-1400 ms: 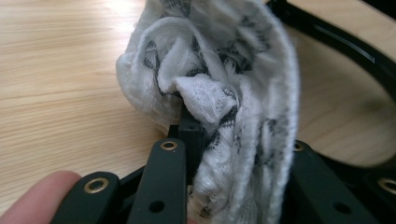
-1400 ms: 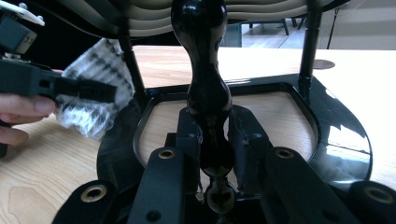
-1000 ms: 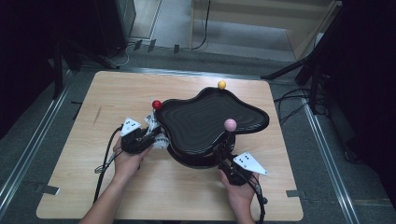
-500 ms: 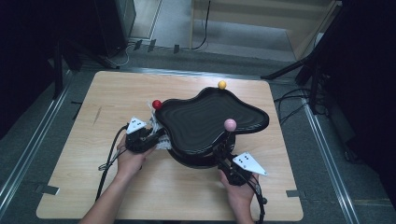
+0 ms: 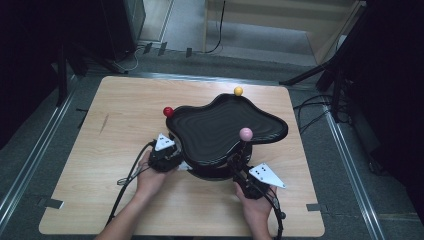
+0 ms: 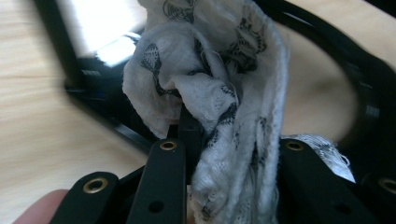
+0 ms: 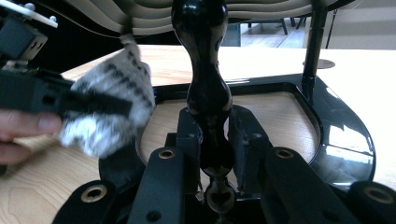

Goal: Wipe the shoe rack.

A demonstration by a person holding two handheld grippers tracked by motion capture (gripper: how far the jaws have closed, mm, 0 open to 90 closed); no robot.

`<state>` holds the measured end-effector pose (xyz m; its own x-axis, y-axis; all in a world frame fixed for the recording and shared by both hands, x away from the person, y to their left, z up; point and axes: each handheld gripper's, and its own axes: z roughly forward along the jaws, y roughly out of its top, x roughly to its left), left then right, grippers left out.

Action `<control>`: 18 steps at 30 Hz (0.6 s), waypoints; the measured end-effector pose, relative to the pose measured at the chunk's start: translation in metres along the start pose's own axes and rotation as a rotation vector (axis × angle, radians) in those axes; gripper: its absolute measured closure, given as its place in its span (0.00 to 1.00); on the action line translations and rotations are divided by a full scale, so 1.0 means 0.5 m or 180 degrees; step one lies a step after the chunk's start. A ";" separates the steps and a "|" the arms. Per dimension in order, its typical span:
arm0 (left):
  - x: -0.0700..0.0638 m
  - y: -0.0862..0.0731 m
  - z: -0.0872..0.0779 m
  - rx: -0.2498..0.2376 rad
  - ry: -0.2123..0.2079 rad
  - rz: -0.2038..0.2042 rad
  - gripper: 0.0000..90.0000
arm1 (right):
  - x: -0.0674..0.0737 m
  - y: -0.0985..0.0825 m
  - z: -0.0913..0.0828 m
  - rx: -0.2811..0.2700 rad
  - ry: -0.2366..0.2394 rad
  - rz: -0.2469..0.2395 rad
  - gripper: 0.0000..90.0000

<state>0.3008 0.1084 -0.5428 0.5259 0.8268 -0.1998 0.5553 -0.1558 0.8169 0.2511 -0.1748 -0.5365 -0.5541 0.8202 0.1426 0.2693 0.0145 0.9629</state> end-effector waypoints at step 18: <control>-0.141 -0.022 0.021 0.0039 -0.0313 0.0361 0.82 | 0.024 -0.001 -0.005 0.0069 0.0041 0.0055 0.84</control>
<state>0.2646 0.0460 -0.5434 0.6460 0.7466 -0.1592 0.4964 -0.2523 0.8306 0.2425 -0.1663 -0.5349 -0.5593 0.8129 0.1623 0.2960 0.0130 0.9551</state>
